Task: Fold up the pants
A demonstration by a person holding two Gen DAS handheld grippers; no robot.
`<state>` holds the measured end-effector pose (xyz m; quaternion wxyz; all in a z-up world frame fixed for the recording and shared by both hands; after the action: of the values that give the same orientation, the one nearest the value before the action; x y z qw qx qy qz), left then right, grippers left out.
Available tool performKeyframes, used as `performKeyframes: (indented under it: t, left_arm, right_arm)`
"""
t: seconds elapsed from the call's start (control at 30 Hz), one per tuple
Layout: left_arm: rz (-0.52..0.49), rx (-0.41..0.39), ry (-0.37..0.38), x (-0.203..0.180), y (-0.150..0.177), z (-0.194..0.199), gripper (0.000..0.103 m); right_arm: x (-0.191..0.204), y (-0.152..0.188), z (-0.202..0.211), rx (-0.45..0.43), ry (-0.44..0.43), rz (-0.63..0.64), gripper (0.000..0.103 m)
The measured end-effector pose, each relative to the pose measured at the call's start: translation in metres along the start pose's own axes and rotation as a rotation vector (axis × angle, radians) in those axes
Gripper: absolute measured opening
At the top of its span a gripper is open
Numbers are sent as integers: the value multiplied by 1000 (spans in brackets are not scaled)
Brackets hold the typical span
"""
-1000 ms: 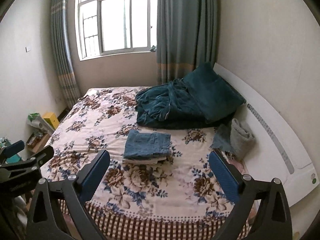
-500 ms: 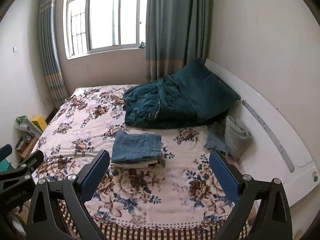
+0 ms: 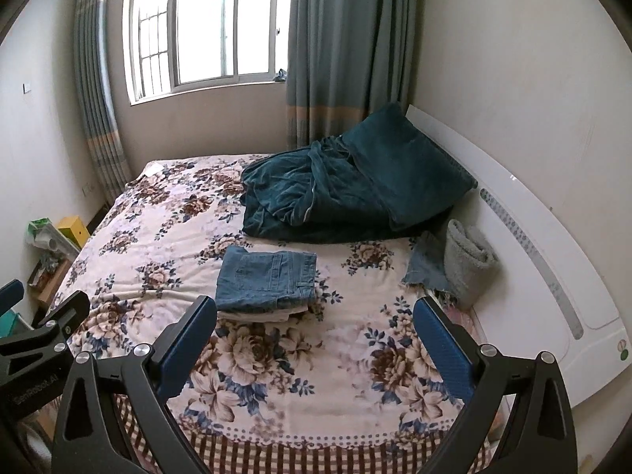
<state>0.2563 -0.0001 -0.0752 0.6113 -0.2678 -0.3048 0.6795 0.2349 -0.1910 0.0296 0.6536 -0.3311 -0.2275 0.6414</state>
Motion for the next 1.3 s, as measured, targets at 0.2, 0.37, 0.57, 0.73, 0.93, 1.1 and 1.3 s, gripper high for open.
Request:
performKeyframes:
  t: [0.2, 0.37, 0.57, 0.73, 0.93, 1.1, 1.3]
  left_arm:
    - [-3, 5, 9, -5, 2, -1, 103]
    - [3, 11, 4, -5, 0, -1, 103]
    - [3, 9, 3, -4, -1, -1, 103]
    - [5, 7, 3, -3, -2, 0, 103]
    - [9, 10, 6, -3, -3, -1, 103]
    - [8, 10, 2, -3, -4, -1, 103]
    - [11, 14, 8, -3, -4, -2, 103]
  right_arm:
    - [1, 2, -3, 8, -11, -2, 102]
    - [1, 6, -5, 12, -21, 3, 102]
    - [1, 6, -4, 12, -20, 0, 102]
    - [1, 5, -4, 12, -22, 1, 102]
    - [1, 5, -5, 13, -24, 1, 102]
    - [1, 5, -6, 14, -24, -1, 102]
    - [1, 5, -6, 14, -27, 0, 102]
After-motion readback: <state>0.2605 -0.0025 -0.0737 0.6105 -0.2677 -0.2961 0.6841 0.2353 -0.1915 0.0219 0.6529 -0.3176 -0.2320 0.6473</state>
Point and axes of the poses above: each gripper's, at about its wrist camera, not at the fingertips, and z roughly against the way its jaws point, x to its left, y to its underside, the point moved 6 cm from there along -z, roughly the way its jaws point, and after that the axes turned 7 degrees about z, right-handed, at the moved point
